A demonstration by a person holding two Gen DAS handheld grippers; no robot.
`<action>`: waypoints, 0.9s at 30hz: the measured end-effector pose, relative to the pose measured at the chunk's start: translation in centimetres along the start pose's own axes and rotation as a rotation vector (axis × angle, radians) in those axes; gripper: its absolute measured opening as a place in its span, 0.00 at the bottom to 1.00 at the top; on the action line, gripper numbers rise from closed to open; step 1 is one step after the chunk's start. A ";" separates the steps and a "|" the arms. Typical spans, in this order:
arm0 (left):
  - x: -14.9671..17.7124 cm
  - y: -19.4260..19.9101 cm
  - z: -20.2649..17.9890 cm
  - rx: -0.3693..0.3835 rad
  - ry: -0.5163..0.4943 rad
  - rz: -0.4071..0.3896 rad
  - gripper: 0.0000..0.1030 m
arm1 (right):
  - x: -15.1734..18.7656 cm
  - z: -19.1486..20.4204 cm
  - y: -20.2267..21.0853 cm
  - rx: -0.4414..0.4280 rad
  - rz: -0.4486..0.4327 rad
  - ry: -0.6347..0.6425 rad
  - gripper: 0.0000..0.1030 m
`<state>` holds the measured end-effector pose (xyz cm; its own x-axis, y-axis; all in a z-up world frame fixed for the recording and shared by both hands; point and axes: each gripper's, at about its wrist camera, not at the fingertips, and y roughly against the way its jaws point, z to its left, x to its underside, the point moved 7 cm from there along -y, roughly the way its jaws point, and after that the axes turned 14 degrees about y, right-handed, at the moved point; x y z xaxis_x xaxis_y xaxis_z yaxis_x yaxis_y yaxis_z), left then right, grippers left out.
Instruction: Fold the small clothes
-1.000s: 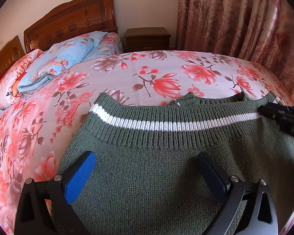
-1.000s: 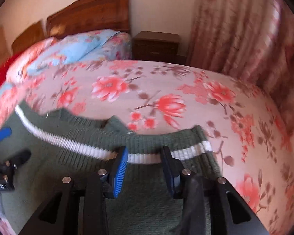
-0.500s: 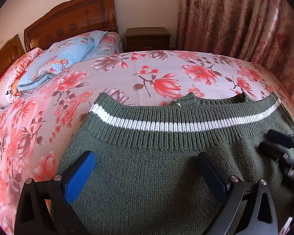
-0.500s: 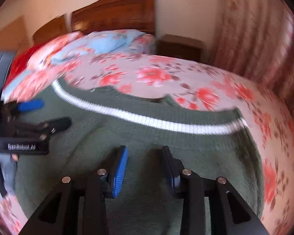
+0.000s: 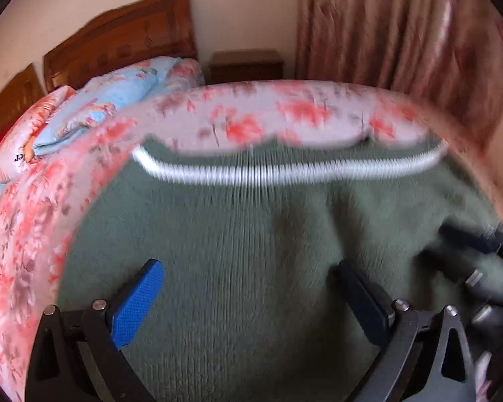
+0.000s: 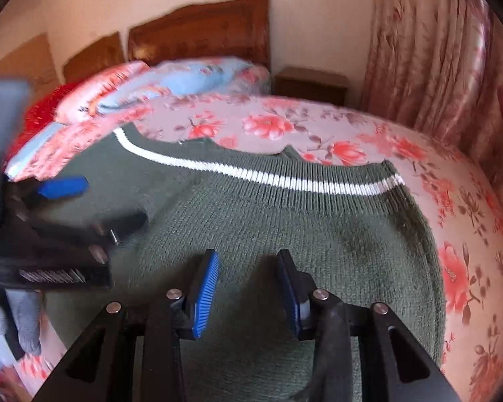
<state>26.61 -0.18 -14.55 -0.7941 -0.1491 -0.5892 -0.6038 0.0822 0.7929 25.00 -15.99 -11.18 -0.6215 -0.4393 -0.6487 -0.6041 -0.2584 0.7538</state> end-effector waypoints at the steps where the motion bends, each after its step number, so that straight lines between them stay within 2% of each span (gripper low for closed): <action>1: 0.2 0.2 0.8 0.020 0.026 0.005 1.00 | 0.4 -0.4 0.2 -0.006 -0.005 0.000 0.36; 4: 0.4 1.0 3.1 0.042 0.075 0.019 1.00 | 1.5 -2.2 1.1 0.008 0.010 -0.018 0.35; 7: 0.9 2.0 4.6 0.020 0.073 -0.001 1.00 | 2.6 -4.0 2.4 0.068 0.028 -0.041 0.35; 10: 1.1 3.3 6.2 -0.024 0.120 -0.034 1.00 | 3.8 -5.5 3.6 0.081 0.019 -0.114 0.35; 11: 1.1 3.8 6.5 -0.010 0.154 -0.038 1.00 | 3.7 -5.5 3.8 0.088 0.019 -0.127 0.35; 12: 0.9 4.3 6.5 0.036 0.204 -0.042 1.00 | 3.5 -5.3 4.0 0.102 0.024 -0.133 0.35; 14: 0.6 4.9 6.1 0.086 0.238 -0.045 1.00 | 2.7 -3.7 4.3 0.091 0.007 -0.121 0.35; 15: 0.6 4.8 5.4 0.092 0.221 -0.044 1.00 | 2.0 -2.1 4.4 0.058 -0.015 -0.097 0.35; 17: 0.9 4.1 4.2 0.035 0.141 -0.042 1.00 | 1.2 1.1 4.0 0.007 -0.031 -0.015 0.35; 20: 2.4 2.5 3.7 -0.033 0.048 -0.006 1.00 | 1.6 4.7 2.2 -0.025 0.020 0.121 0.35; 21: 2.6 2.7 3.9 -0.025 0.033 -0.027 1.00 | 2.0 5.1 1.9 -0.006 0.013 0.159 0.35; 23: 3.1 3.1 4.5 -0.017 0.023 -0.025 1.00 | 2.5 4.8 2.2 -0.026 -0.008 0.179 0.36; 25: 3.4 3.6 5.7 -0.022 0.016 -0.031 1.00 | 3.2 3.2 2.6 -0.053 -0.006 0.142 0.36; 27: 3.6 4.2 6.9 -0.053 0.027 -0.041 1.00 | 3.9 1.3 3.1 -0.036 0.006 0.103 0.36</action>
<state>20.73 6.41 -14.41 -0.7660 -0.1779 -0.6178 -0.6309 0.0233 0.7755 20.05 -17.43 -11.47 -0.5695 -0.5268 -0.6310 -0.5812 -0.2849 0.7623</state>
